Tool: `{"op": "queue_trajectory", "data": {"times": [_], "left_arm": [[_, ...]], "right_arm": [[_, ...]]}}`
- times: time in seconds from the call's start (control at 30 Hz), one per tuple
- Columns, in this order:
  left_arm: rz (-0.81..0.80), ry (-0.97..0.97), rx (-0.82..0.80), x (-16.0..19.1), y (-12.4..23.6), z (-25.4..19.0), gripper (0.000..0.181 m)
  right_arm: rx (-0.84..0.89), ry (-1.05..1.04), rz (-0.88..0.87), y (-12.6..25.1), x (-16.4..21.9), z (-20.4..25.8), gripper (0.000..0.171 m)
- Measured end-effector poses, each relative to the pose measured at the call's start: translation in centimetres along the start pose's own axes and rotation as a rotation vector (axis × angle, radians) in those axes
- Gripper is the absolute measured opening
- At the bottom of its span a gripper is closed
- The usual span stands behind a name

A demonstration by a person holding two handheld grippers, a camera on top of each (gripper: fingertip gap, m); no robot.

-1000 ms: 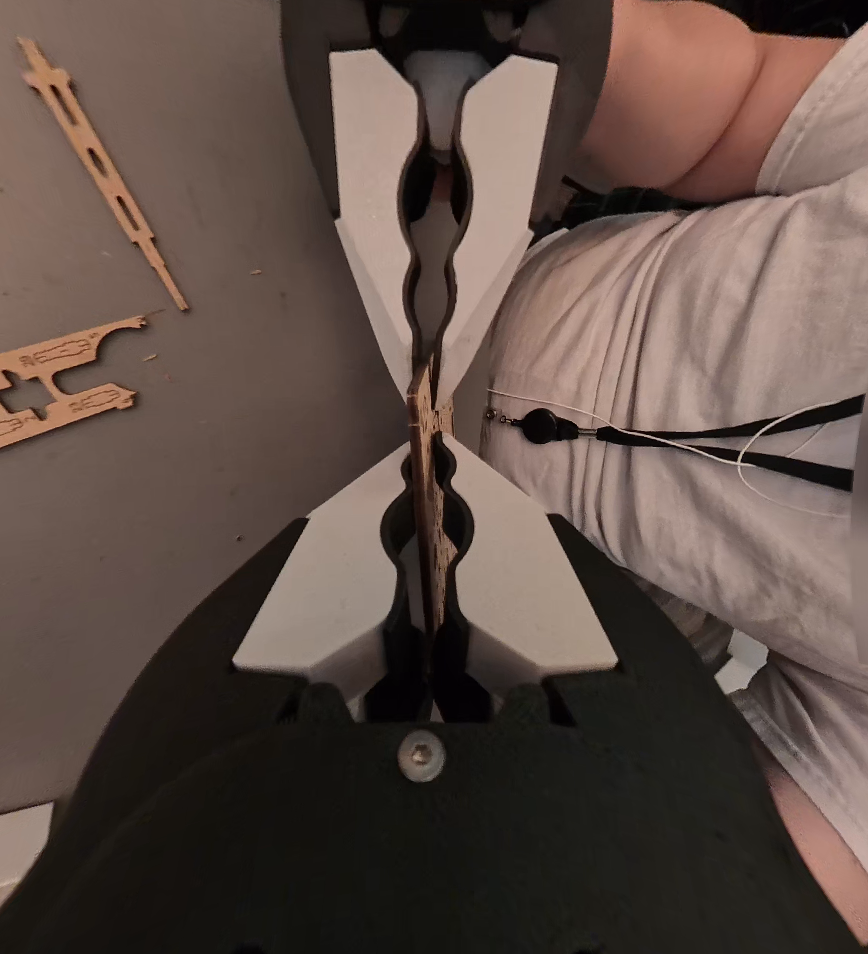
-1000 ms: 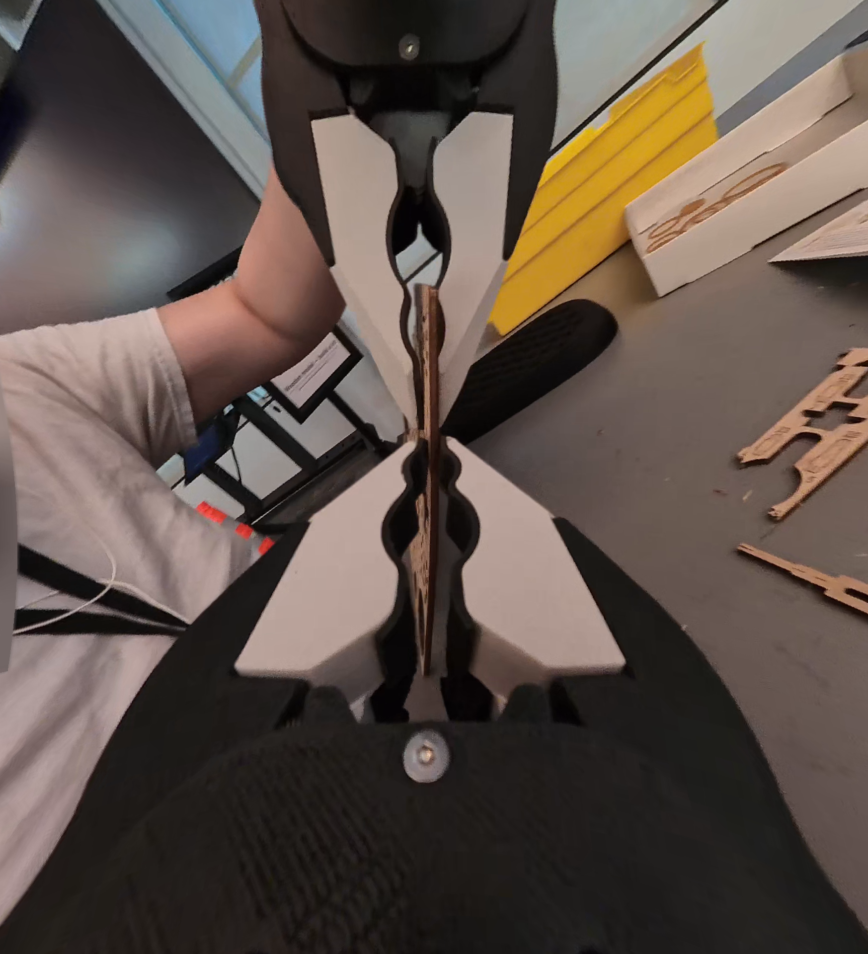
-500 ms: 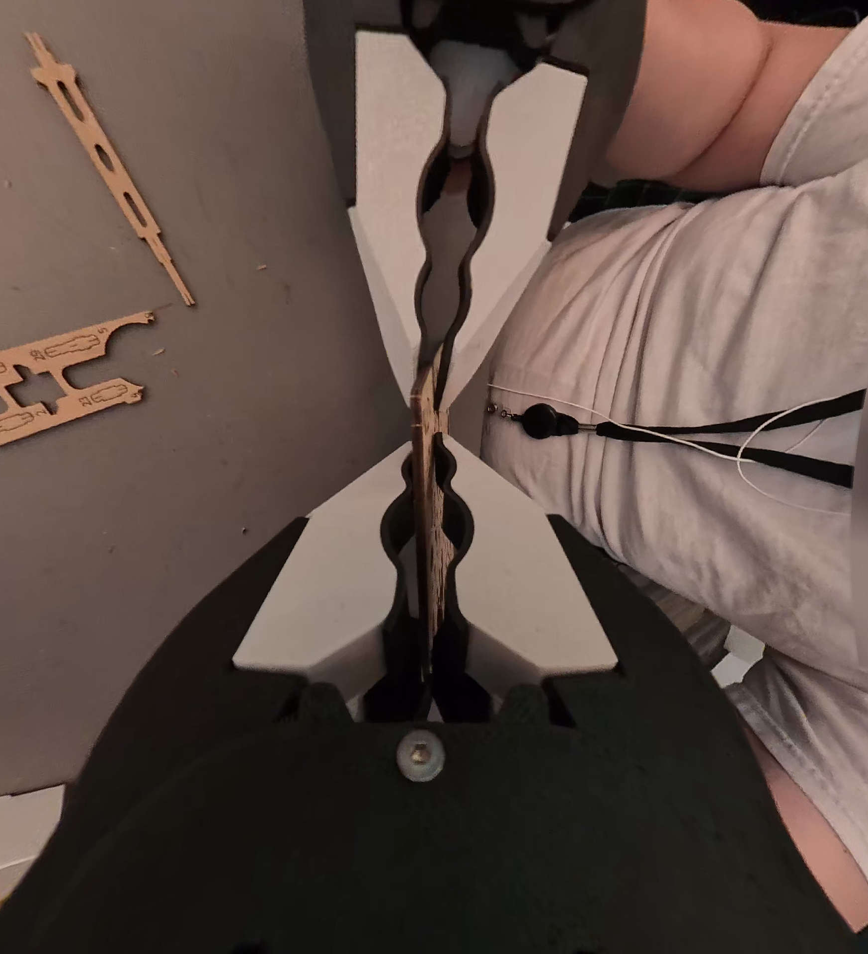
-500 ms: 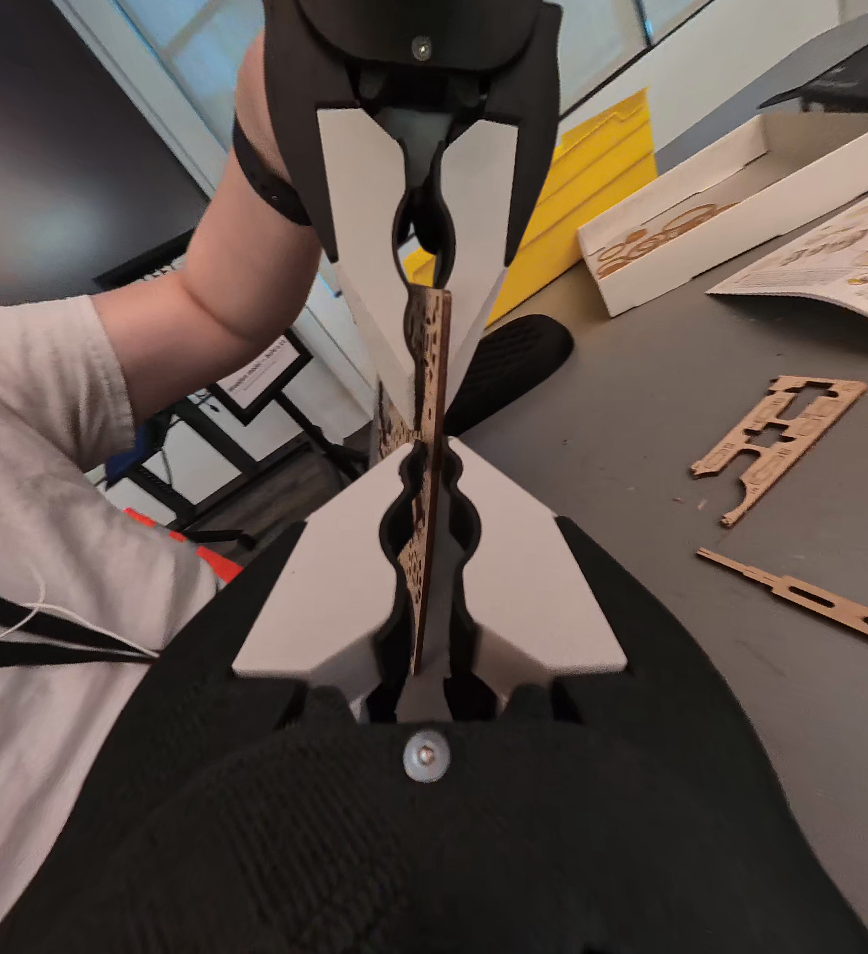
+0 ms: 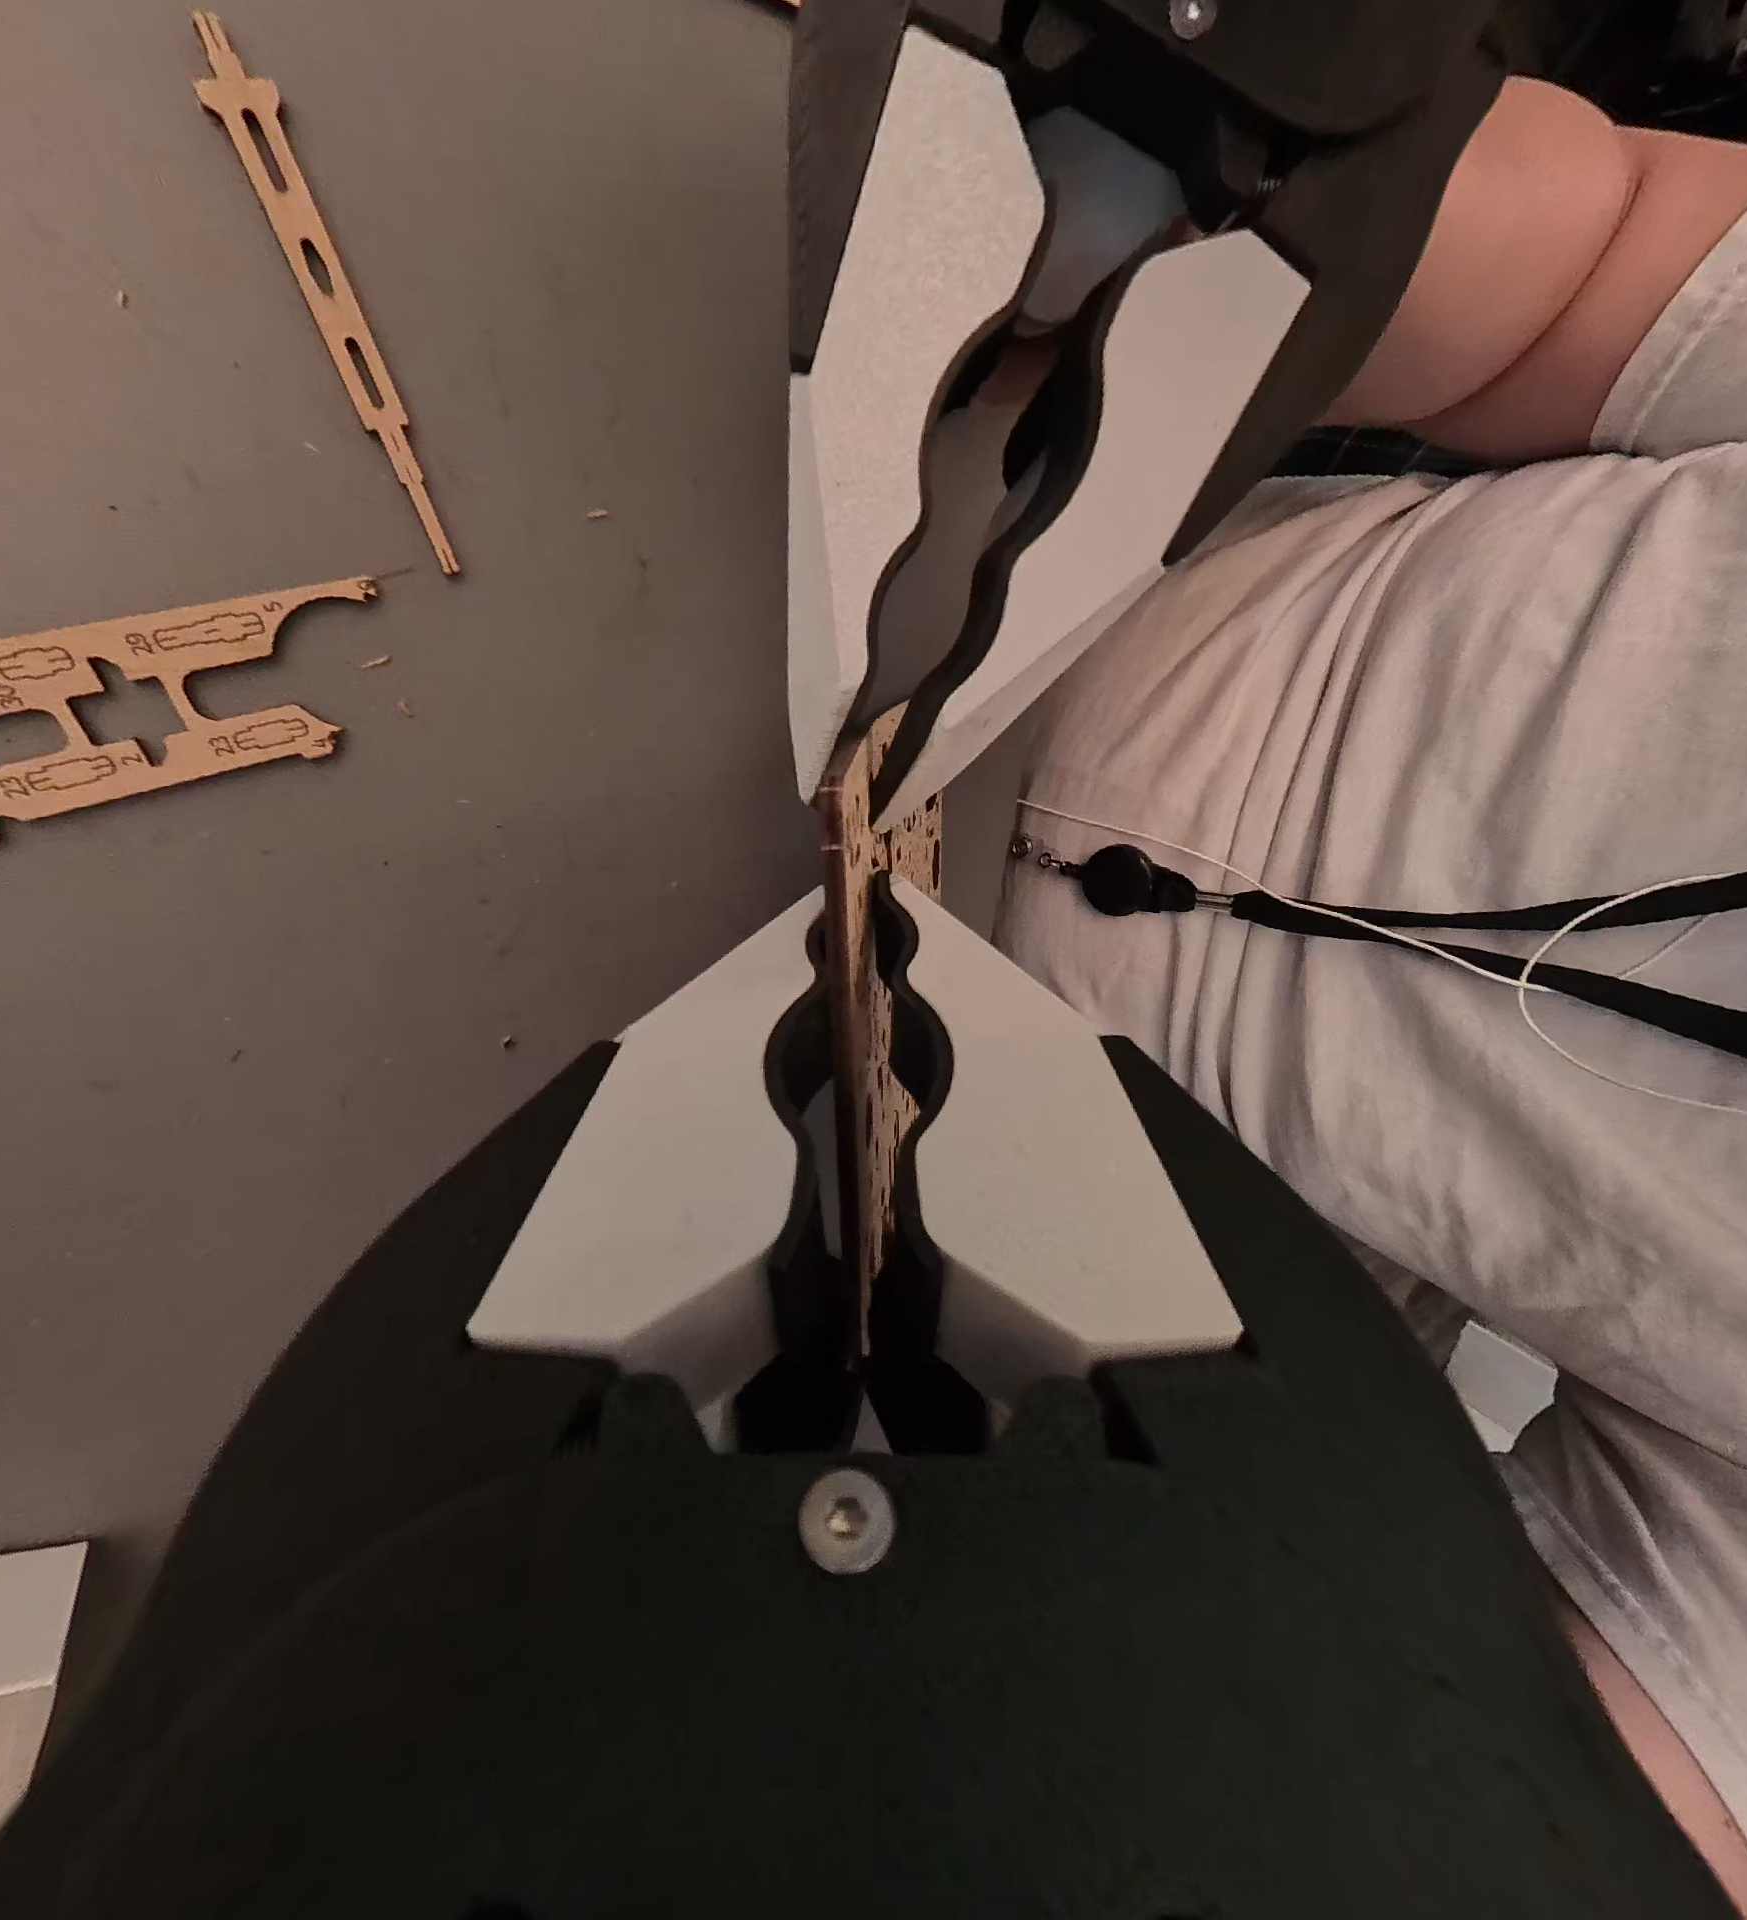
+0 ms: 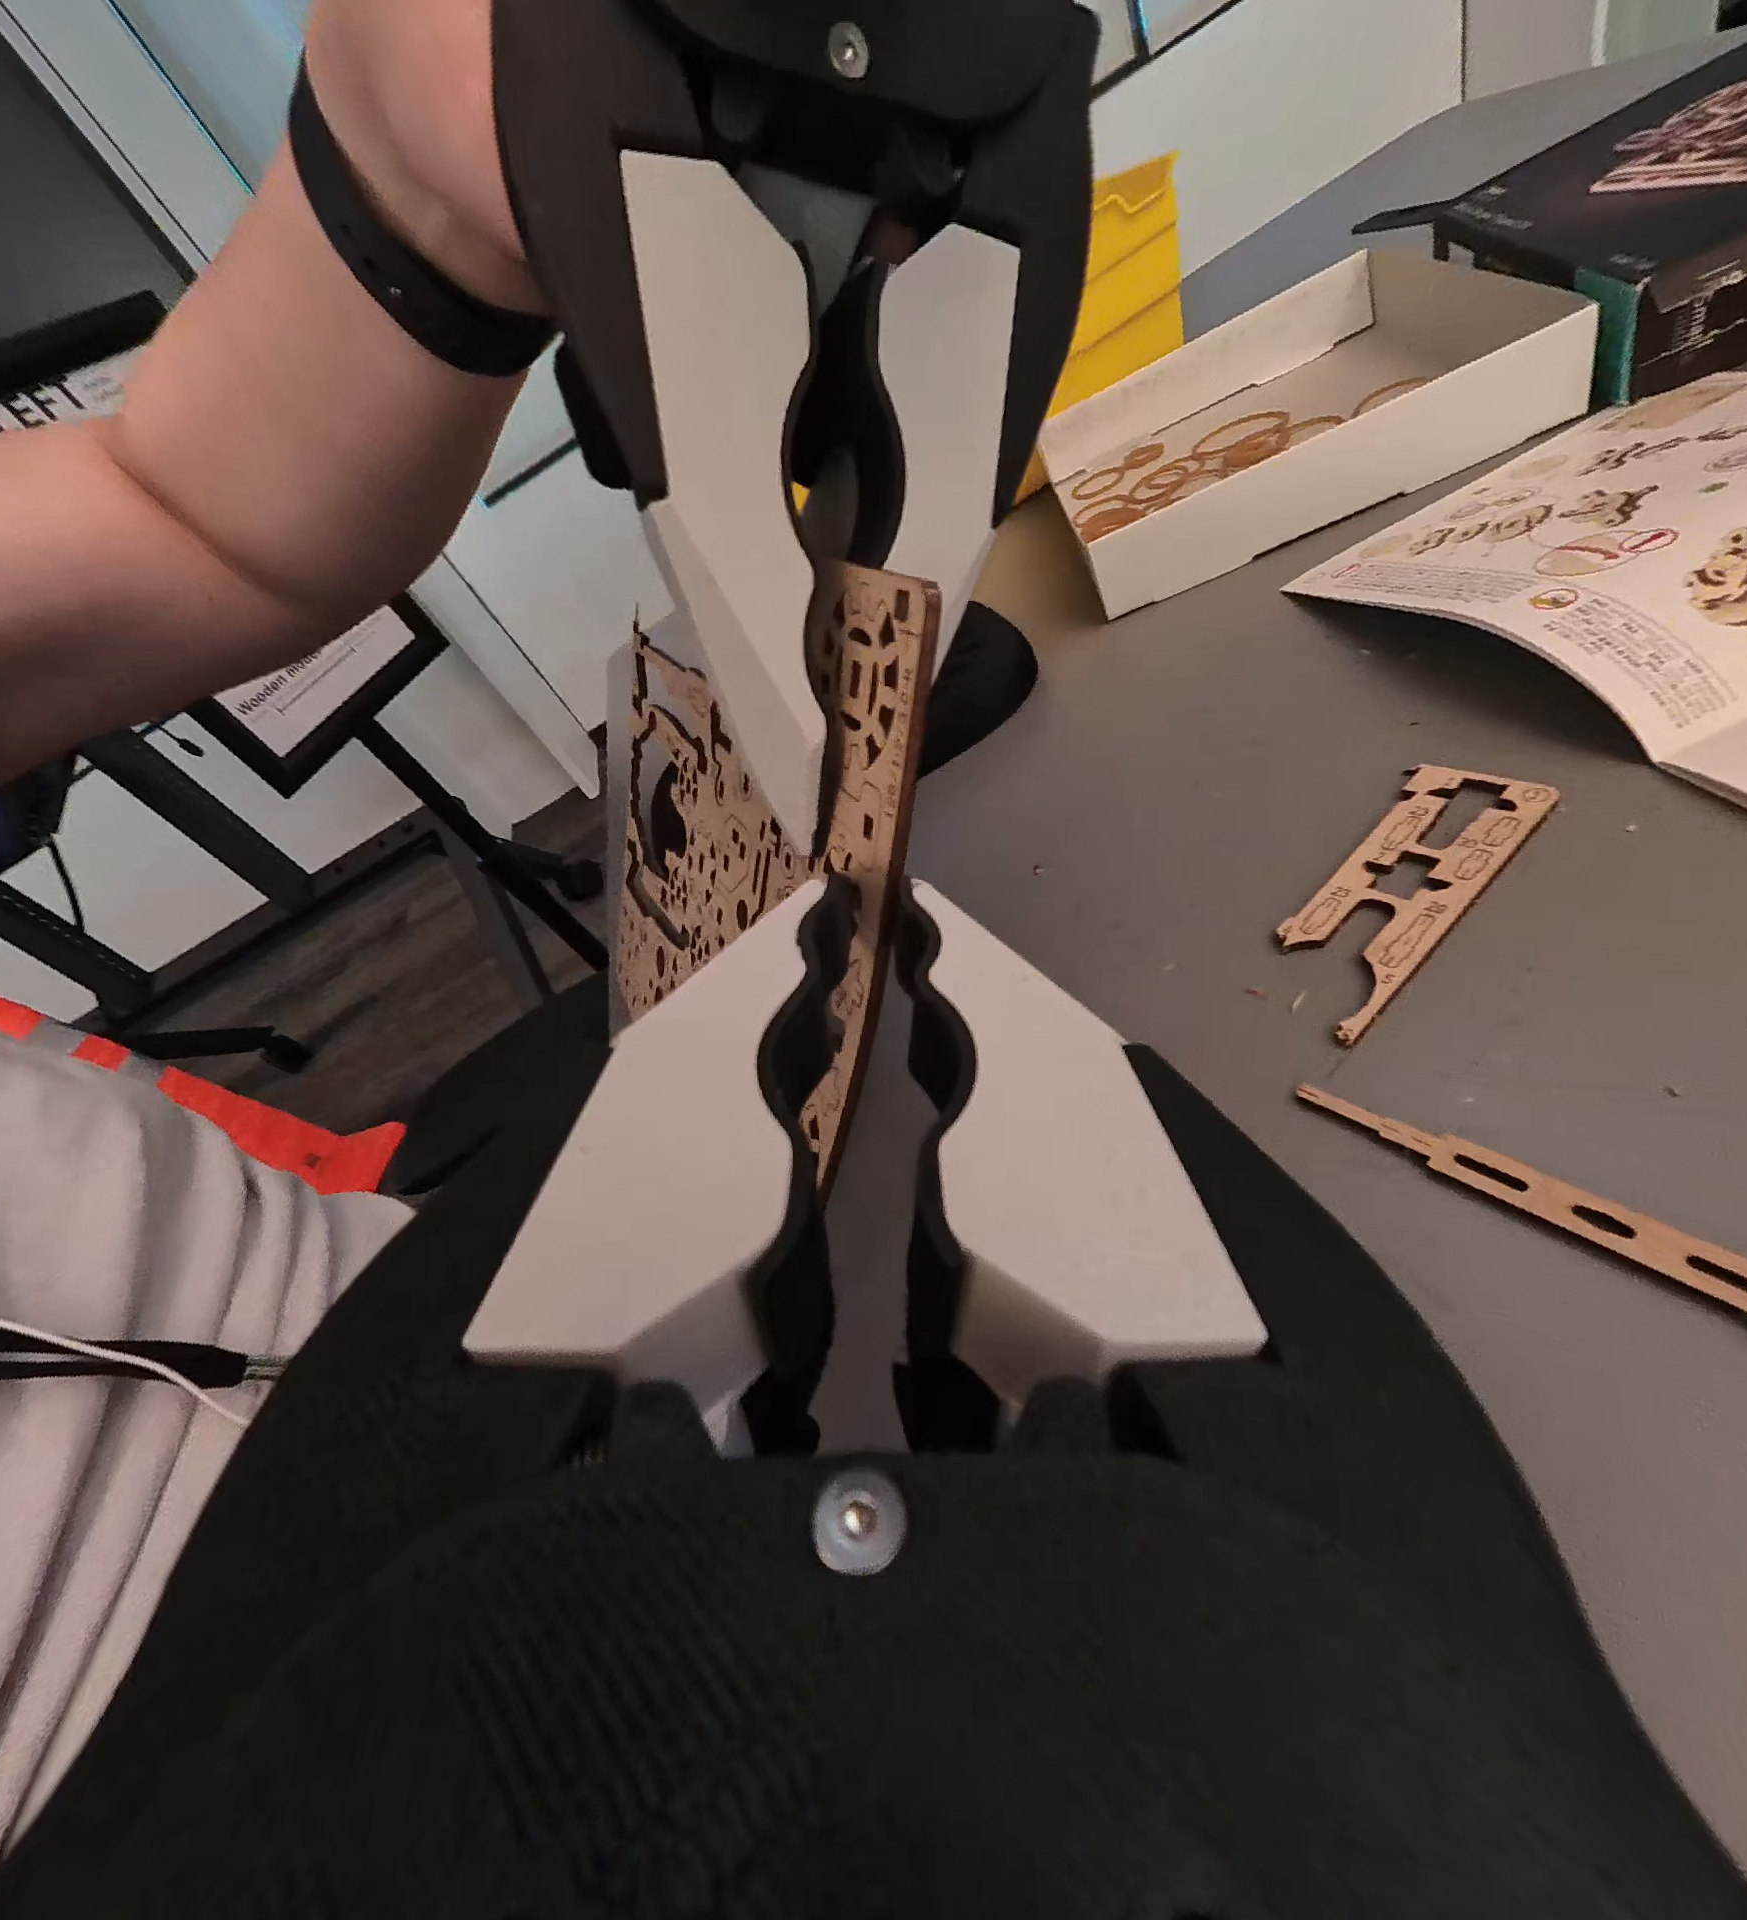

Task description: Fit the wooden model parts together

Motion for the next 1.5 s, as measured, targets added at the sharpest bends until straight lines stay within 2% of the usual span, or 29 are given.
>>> {"op": "queue_trajectory", "data": {"times": [0.17, 0.3, 0.47, 0.67, 0.87, 1.1, 1.5], "left_arm": [[0.006, -0.012, -0.012, 0.0, 0.0, 0.1, 0.001], [-0.029, 0.034, 0.038, -0.1, 0.5, 0.3, 0.001], [-0.024, 0.035, 0.022, 0.2, 0.6, 0.4, 0.001], [-0.028, 0.053, 0.032, 0.3, 0.6, 0.6, 0.001], [-0.026, 0.061, 0.026, 0.3, 0.6, 0.6, 0.001], [-0.023, 0.061, 0.017, 0.3, 0.6, 0.6, 0.001], [-0.022, 0.070, -0.003, 0.4, 0.5, 0.5, 0.001]], "right_arm": [[0.012, 0.013, -0.010, -0.1, 0.1, -0.1, 0.008], [0.031, 0.004, -0.099, 0.4, -0.1, 0.2, 0.009], [0.084, 0.019, -0.134, 1.7, -0.3, 0.8, 0.000], [0.129, -0.033, -0.077, 1.4, -0.4, 0.5, 0.021], [0.123, -0.057, -0.051, 0.4, -0.2, 0.3, 0.011], [0.104, -0.089, -0.033, 0.1, -0.2, 0.3, 0.007], [0.179, -0.096, 0.012, -0.2, -0.4, 0.5, 0.009]]}}
Point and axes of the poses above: each gripper's, where its closed fingertips meet, y back along the fingers, x out of its underside, z = x × y across the jaws, the point moved 8 cm from there along y, back along the fingers, and after that the axes turned 9 degrees about -y, right-handed, at the moved point
